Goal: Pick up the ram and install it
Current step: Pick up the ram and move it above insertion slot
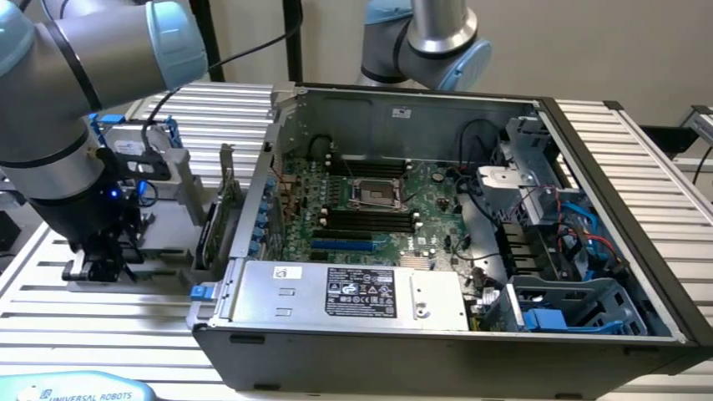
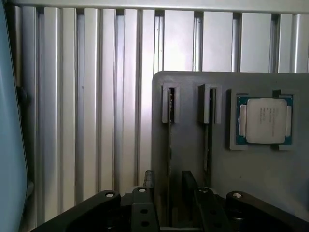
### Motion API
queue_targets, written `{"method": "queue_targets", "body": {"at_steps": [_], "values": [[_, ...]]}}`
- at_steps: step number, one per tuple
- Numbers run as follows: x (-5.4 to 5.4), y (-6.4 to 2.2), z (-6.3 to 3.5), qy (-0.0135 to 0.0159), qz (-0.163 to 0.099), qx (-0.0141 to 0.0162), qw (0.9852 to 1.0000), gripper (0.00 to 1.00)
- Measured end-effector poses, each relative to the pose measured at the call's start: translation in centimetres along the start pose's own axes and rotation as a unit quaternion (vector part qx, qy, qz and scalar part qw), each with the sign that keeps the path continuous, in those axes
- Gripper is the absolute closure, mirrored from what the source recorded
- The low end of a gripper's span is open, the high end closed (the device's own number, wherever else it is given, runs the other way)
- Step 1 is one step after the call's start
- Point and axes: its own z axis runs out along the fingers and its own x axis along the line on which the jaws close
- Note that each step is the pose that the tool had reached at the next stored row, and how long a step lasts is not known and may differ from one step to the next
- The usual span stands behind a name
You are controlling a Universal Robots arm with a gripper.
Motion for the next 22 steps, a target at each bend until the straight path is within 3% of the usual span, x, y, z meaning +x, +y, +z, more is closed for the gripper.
{"method": "queue_targets", "body": {"at_steps": [6, 8, 10, 12, 18, 22], "values": [[0.01, -0.01, 0.57, -0.0006, 0.000, -0.0009, 1.0000, 0.64], [0.01, -0.02, 0.60, -0.0028, 0.000, -0.0018, 1.0000, 0.64], [0.01, -0.02, 0.62, -0.0073, 0.000, -0.0026, 1.0000, 0.64], [0.00, -0.02, 0.67, -0.0099, 0.000, -0.0034, 0.9999, 0.64], [0.04, -0.02, 0.93, -0.0110, -0.001, -0.0053, 0.9999, 0.64], [0.08, -0.03, 1.08, -0.0136, -0.004, -0.0053, 0.9999, 0.64]]}}
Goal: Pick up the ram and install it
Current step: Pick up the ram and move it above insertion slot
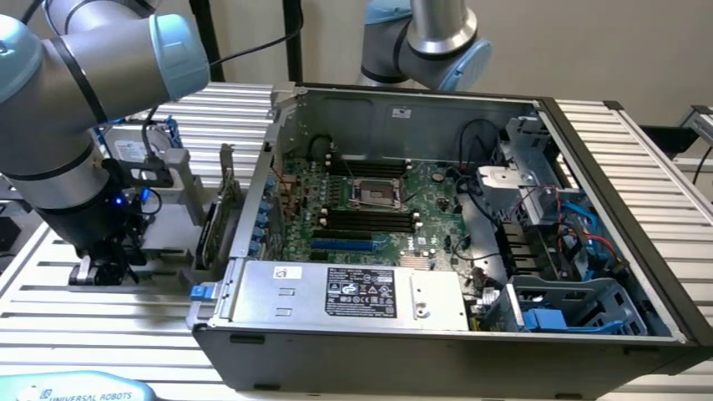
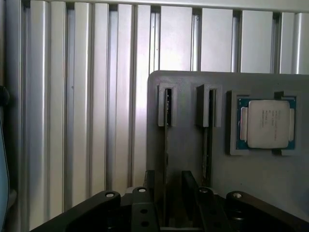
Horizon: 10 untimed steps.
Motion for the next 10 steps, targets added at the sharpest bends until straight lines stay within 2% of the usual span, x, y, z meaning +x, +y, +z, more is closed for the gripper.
{"method": "queue_targets", "body": {"at_steps": [10], "values": [[0.18, 0.13, 0.04, -0.0066, -0.017, -0.0006, 0.9998, 0.64]]}}
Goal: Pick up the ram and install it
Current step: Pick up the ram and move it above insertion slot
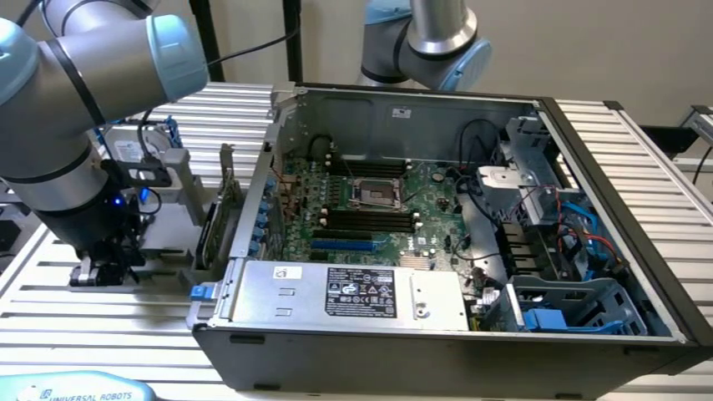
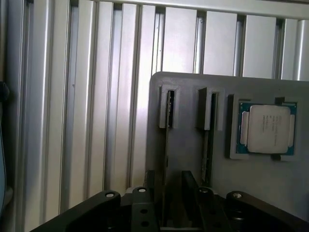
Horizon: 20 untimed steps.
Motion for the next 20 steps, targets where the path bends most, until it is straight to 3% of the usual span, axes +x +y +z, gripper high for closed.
{"method": "queue_targets", "body": {"at_steps": [2, 4, 5, 9, 11, 20], "values": [[0.01, 0.00, 0.01, -0.0008, 0.000, 0.0001, 1.0000, 0.73], [0.02, 0.00, 0.01, -0.0009, 0.000, 0.0001, 1.0000, 0.73], [0.02, 0.00, 0.01, -0.0009, 0.000, 0.0001, 1.0000, 0.79], [0.02, 0.00, 0.01, -0.0008, 0.000, 0.0001, 1.0000, 0.79], [0.02, 0.00, 0.01, -0.0008, 0.000, 0.0001, 1.0000, 0.87], [0.02, 0.00, 0.01, -0.0008, 0.000, 0.0001, 1.0000, 0.87]]}}
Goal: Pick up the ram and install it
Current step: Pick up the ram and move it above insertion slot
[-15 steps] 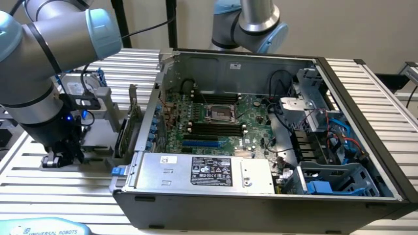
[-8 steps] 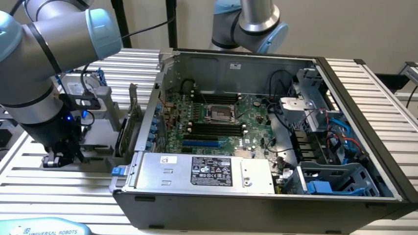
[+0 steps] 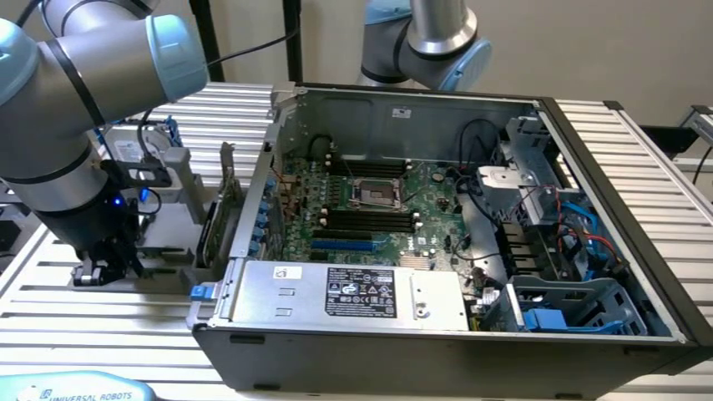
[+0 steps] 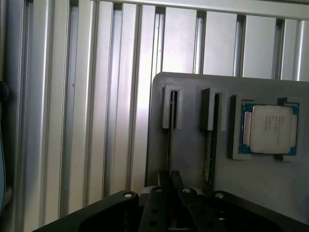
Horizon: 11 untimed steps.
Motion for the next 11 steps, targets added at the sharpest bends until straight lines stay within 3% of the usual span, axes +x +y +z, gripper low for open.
{"method": "queue_targets", "body": {"at_steps": [11], "values": [[0.00, 0.00, 0.00, 0.0017, 0.016, 0.0008, 0.9999, 0.87]]}}
